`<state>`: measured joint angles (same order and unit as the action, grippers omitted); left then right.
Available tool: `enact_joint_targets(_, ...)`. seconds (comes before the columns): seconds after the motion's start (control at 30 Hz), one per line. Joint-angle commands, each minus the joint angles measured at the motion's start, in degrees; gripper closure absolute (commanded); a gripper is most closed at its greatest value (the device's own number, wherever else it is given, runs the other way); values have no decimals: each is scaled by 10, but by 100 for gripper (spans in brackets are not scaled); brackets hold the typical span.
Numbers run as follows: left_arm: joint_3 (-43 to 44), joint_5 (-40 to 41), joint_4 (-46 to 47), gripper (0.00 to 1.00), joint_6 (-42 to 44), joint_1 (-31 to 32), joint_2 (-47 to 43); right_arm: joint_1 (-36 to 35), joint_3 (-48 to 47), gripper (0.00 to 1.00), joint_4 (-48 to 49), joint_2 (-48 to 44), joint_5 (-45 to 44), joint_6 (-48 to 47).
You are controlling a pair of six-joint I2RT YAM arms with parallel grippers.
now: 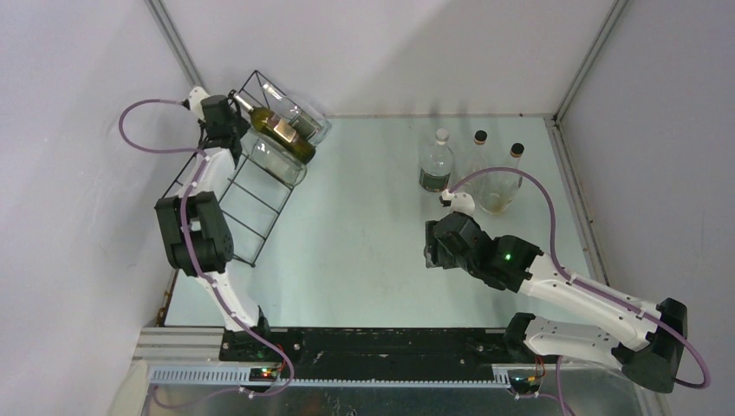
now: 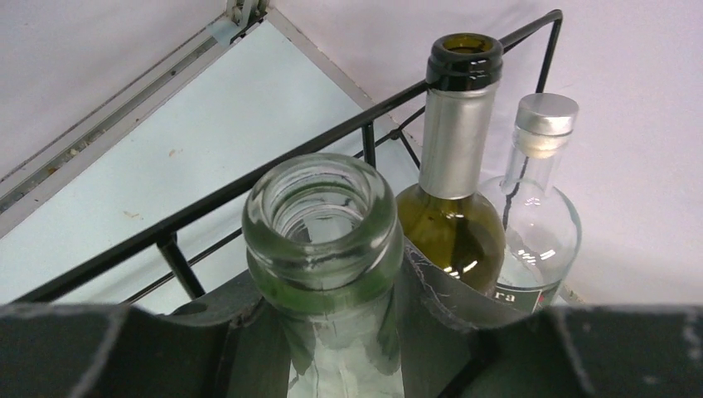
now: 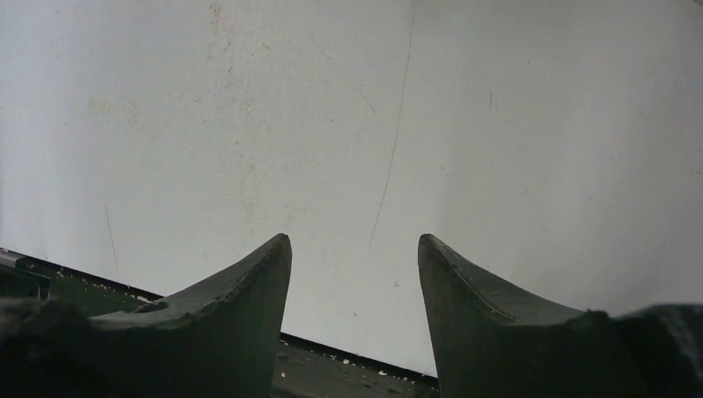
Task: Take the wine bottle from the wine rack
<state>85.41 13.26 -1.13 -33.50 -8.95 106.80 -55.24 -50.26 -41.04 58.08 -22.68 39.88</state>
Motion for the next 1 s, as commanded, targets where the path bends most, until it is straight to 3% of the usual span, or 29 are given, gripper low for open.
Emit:
enact_joint_targets(0.0, -24, 7, 48, 100, 17, 1, -71, 0, 0, 39, 1, -15, -5, 4)
enact_joint_targets(0.97, -139, 146, 79, 100, 183, 184, -245, -32, 0, 39, -93, -139, -46, 62)
